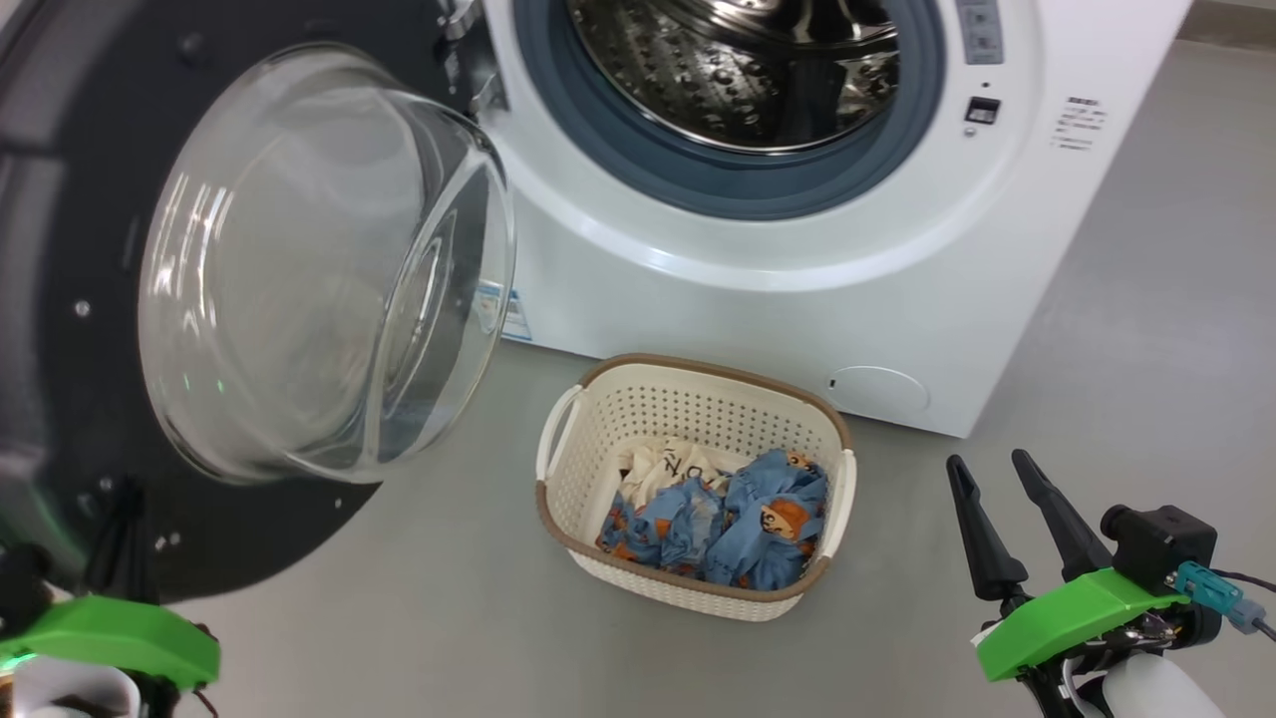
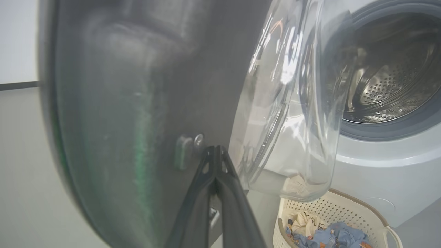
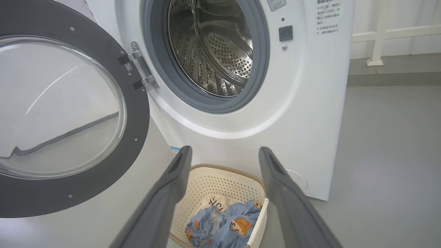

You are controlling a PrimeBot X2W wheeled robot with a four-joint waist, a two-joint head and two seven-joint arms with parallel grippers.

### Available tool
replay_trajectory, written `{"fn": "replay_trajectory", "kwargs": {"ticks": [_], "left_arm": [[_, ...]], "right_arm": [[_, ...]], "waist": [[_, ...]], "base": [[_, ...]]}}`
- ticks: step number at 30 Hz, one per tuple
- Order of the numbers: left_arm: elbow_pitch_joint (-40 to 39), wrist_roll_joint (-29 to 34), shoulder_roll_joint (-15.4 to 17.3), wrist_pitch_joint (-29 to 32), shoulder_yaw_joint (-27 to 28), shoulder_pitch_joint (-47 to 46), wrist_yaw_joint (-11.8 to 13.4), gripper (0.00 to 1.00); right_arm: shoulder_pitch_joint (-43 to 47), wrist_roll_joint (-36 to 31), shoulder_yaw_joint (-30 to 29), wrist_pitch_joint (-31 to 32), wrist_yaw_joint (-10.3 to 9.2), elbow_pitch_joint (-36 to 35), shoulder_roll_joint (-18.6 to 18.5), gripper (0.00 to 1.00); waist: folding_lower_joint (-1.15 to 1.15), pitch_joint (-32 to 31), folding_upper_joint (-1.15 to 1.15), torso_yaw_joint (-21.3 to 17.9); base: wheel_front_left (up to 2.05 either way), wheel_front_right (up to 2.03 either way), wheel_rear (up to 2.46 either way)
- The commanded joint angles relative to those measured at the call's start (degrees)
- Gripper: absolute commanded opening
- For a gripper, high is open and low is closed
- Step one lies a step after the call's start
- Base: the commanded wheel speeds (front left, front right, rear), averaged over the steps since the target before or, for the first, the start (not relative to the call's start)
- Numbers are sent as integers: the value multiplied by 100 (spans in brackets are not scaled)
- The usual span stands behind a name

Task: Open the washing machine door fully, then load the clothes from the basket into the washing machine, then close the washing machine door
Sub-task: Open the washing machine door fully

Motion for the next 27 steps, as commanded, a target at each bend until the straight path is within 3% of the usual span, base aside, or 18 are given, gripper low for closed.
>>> {"fn": "replay_trajectory", "kwargs": {"ticks": [1, 12, 27], "left_arm": [[62, -48, 344, -16, 316, -327, 38, 0], [1471, -7, 729, -137, 246, -1427, -196, 0], [3005, 149, 1065, -411, 95, -2669, -242, 0]], "right_arm": [[-238, -46, 136, -71, 32, -109, -13, 100], [-452, -65, 173, -71, 32, -72, 87, 100], [-651, -73, 185, -71, 32, -35, 135, 100]], "waist": [[0, 48, 0, 96], [0, 251, 0, 232], [0, 459, 0, 166]], "base": [[0, 0, 0], [0, 0, 0], [0, 0, 0]]}}
